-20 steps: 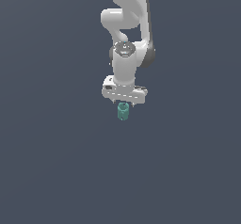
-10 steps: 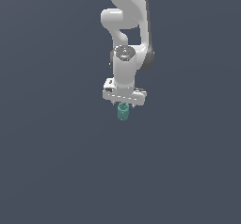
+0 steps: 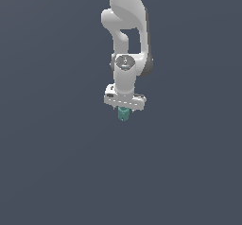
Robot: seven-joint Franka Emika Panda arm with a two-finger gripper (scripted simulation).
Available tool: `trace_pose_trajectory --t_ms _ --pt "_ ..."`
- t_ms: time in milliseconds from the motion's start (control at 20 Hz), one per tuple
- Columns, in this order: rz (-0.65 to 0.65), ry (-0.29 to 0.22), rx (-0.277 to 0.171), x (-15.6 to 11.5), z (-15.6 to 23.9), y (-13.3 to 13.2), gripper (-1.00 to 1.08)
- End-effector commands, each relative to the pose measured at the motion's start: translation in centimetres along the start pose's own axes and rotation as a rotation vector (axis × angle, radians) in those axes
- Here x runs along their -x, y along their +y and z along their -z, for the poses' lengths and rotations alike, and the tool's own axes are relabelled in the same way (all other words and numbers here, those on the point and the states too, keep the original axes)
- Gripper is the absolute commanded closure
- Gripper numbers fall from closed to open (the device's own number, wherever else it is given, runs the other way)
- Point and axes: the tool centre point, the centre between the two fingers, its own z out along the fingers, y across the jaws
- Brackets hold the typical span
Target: Pick up the object and move it to a goal position.
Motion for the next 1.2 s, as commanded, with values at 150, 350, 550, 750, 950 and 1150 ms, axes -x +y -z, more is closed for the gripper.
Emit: trace_pose_trajectory --t_ms 150,350,550,750,950,1150 --pt "0.0 0.001 0.0 0.0 -0.1 0.0 1.08" --pt "0.0 0.001 0.0 0.0 -0.1 0.0 1.08" --pt "0.0 0.002 -0.001 0.0 0.0 0.0 1.08" --pt "0.0 0.002 -0.001 0.0 0.6 -0.1 1.08" --pt "0.0 0.002 -0.001 0.1 2.0 -0.1 1.08" --pt "0.0 0.002 -0.001 0.4 4.3 -0.2 1.08"
